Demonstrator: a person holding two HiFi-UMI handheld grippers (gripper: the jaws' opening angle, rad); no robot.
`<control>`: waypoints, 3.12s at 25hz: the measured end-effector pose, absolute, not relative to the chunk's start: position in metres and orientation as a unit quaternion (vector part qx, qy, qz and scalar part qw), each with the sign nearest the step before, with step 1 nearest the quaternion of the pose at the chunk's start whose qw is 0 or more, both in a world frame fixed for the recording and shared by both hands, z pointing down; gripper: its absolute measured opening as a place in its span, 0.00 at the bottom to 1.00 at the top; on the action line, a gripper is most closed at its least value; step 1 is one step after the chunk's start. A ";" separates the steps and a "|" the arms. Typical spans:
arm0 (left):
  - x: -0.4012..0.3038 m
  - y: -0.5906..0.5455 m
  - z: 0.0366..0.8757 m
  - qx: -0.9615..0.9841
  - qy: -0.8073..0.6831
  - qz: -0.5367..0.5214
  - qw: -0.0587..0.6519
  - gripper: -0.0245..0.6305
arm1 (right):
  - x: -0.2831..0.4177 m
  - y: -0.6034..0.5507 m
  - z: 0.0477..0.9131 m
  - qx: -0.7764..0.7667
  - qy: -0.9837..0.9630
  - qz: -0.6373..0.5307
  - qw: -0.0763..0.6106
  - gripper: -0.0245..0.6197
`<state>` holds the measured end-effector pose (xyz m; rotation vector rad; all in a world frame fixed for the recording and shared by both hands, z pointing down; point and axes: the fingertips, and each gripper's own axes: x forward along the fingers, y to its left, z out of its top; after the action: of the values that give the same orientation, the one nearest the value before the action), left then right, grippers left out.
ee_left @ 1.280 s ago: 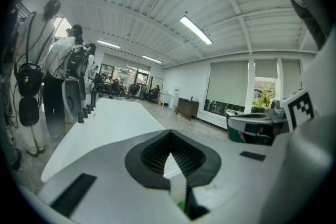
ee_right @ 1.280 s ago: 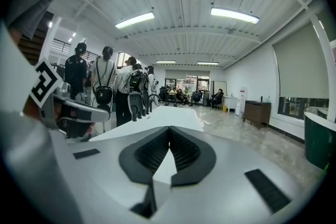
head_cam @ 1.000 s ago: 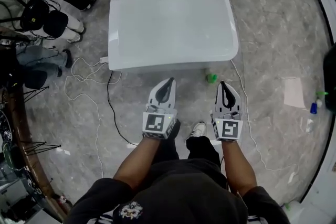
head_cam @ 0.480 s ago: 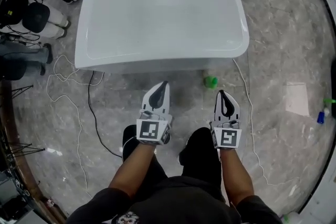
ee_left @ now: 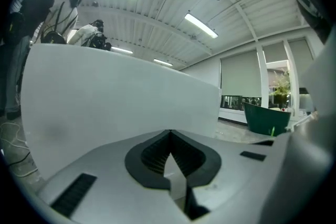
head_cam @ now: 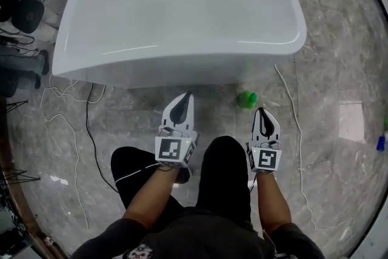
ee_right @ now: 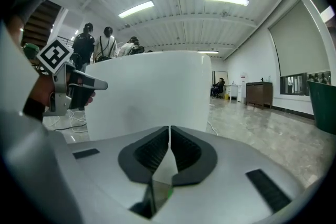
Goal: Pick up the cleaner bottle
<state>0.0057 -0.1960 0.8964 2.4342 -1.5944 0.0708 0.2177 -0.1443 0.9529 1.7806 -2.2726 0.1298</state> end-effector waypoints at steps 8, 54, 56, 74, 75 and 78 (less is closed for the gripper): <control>0.021 -0.190 0.954 0.835 -0.540 0.032 0.095 0.05 | 0.238 -0.136 1.053 0.619 -0.767 0.076 0.149 0.22; 0.005 -0.172 0.993 0.832 -0.545 0.049 0.097 0.05 | 0.238 -0.220 1.182 0.643 -0.744 0.109 0.146 0.34; 0.003 -0.173 0.993 0.832 -0.544 0.051 0.098 0.05 | 0.235 -0.216 1.162 0.637 -0.750 0.097 0.146 0.34; 0.006 -0.168 0.695 0.829 -0.536 0.065 0.147 0.05 | 0.194 -0.163 0.725 0.648 -0.749 0.067 0.122 0.34; 0.006 -0.164 0.665 0.828 -0.538 0.064 0.145 0.05 | 0.194 -0.157 0.695 0.650 -0.747 0.066 0.120 0.34; 0.005 -0.150 0.580 0.828 -0.542 0.059 0.132 0.05 | 0.193 -0.137 0.610 0.659 -0.740 0.069 0.112 0.34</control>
<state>0.0053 -0.1504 0.5796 2.4018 -1.5727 0.1698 0.1934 -0.1365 0.6101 1.9359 -2.1734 0.2036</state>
